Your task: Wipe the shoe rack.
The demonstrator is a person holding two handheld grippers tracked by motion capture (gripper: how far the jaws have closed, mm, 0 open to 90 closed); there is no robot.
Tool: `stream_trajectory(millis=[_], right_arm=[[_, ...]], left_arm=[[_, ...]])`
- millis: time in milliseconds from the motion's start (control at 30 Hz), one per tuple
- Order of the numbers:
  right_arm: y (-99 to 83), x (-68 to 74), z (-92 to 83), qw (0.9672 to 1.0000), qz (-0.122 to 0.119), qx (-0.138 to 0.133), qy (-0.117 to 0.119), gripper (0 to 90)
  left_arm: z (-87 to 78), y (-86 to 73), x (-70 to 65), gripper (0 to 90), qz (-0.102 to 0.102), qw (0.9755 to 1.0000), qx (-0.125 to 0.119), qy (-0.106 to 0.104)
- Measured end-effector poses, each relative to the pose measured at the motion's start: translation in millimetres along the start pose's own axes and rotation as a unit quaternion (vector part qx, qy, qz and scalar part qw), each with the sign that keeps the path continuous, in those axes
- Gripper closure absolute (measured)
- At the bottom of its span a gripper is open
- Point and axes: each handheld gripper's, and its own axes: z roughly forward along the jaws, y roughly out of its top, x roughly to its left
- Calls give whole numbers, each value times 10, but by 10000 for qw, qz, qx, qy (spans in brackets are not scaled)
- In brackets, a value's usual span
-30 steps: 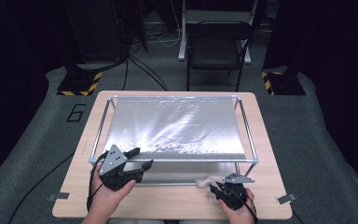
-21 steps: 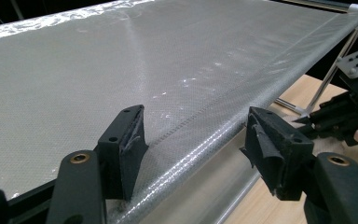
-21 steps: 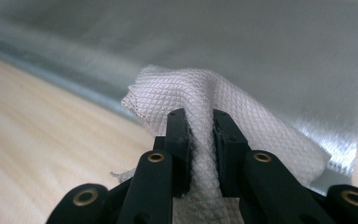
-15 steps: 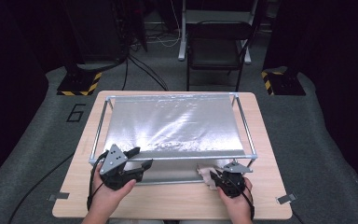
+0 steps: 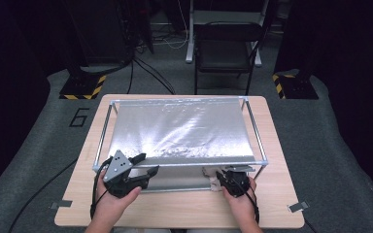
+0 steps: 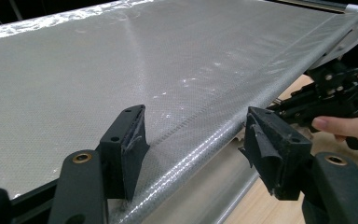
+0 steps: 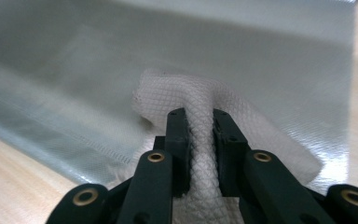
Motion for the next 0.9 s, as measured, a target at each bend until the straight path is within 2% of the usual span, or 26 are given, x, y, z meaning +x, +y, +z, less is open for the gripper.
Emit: stream_trajectory(millis=[100, 200, 233, 267, 300, 333, 367, 400, 433, 467, 533, 567, 600, 667, 700, 733, 800, 833, 867, 900], right_arm=[[-19, -26, 58, 9997, 109, 207, 16, 745], [-24, -52, 60, 9995, 156, 282, 73, 742], [-33, -60, 53, 9993, 185, 320, 54, 742], [-48, -71, 57, 9995, 119, 277, -102, 742], [-55, -67, 32, 9994, 138, 293, 132, 742], [-76, -68, 23, 9995, 97, 311, -20, 742], [-95, -68, 6, 9996, 69, 270, -38, 744], [-119, -52, -18, 9994, 200, 275, -27, 745], [-136, -76, -40, 9996, 101, 256, -45, 746], [-159, -62, -60, 9994, 220, 258, -39, 746], [-187, -70, -108, 9994, 208, 250, -82, 746], [-198, -103, -126, 9996, 65, 212, -171, 745], [-201, -109, -164, 9996, 183, 225, -68, 742], [-214, -98, -202, 9974, 650, 302, -48, 739], [-220, -128, -194, 9971, 673, 327, -163, 737], [-222, -129, -190, 9969, 707, 325, -147, 731], [-213, -92, -172, 9969, 662, 342, -243, 725], [-211, -72, -154, 9975, 562, 314, -274, 723], [-217, -42, -121, 9982, 506, 164, -262, 723], [-201, -27, -100, 9988, 295, 233, -322, 721]], left_arm=[[-5, 3, -3, 386, 13, 10000, -1, 5], [-14, 1, -6, 391, 77, 10000, -12, 12], [-21, 1, -8, 405, 101, 9999, -6, 15], [-34, 2, -4, 405, 124, 9999, 12, 1], [-45, -2, -3, 404, 120, 9999, 0, 20], [-54, -8, -1, 403, 110, 9999, -14, 14], [-69, -10, 3, 402, 121, 9999, 11, -5], [-76, -17, 2, 401, 123, 9999, -19, -4], [-92, -18, 6, 401, 127, 9999, 23, -24], [-98, -24, 5, 400, 127, 9999, -8, -13], [-116, -29, 5, 399, 140, 9999, 2, 15], [-123, -35, 11, 400, 137, 9999, -5, -6], [-124, -39, 16, 401, 112, 9999, -13, -18], [-125, -45, 22, 403, 80, 10000, -21, -29], [-120, -49, 23, 403, 55, 10000, -43, -38], [-118, -52, 22, 404, 41, 10000, -55, -32], [-117, -61, 26, 403, 35, 10000, -84, -38], [-116, -65, 27, 404, 22, 9999, -98, -39], [-117, -68, 27, 403, 21, 9999, -102, -38], [-119, -68, 28, 404, 20, 9999, -89, -48]])
